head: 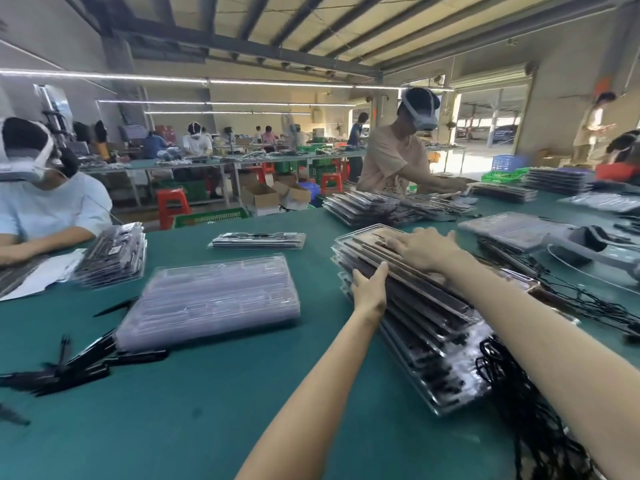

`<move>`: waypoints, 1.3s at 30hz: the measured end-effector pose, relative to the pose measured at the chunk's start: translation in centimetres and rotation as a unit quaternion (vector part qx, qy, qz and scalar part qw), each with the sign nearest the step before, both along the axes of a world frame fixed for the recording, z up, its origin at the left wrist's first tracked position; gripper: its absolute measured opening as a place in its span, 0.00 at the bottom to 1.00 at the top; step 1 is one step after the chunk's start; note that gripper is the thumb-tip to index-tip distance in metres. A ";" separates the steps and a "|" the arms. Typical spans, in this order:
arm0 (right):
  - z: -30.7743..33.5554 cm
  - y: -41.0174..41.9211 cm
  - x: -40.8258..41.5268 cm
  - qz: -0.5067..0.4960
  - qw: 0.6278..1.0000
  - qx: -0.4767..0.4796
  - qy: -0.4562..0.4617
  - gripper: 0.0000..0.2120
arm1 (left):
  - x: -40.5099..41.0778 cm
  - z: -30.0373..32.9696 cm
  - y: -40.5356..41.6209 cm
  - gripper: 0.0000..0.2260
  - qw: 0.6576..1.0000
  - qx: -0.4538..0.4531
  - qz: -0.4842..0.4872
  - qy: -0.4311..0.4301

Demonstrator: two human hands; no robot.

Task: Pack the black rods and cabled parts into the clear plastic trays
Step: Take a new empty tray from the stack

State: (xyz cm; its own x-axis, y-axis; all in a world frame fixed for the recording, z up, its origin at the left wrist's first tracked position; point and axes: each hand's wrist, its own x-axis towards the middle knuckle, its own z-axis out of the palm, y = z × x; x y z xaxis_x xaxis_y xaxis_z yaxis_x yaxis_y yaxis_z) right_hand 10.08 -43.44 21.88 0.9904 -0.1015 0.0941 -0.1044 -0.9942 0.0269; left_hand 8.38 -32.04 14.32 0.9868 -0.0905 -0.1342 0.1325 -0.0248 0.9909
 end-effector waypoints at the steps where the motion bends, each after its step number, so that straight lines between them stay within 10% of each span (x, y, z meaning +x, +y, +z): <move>1: 0.0 1.5 0.4 0.015 1.000 0.001 -0.003 0.25 | 0.2 -0.2 0.8 0.34 1.000 0.003 0.000 -0.003; 8: -4.1 13.7 3.4 0.211 0.977 0.025 -0.017 0.23 | 0.4 -5.1 12.4 0.31 0.977 0.183 0.092 -0.060; 15: -11.6 23.4 4.4 0.309 0.949 -0.013 0.058 0.21 | -0.3 -10.4 27.9 0.32 0.830 0.539 0.124 -0.076; 39: -14.5 30.7 10.9 0.284 0.942 0.178 -0.002 0.10 | 1.6 -13.6 31.5 0.36 0.726 0.631 0.105 -0.253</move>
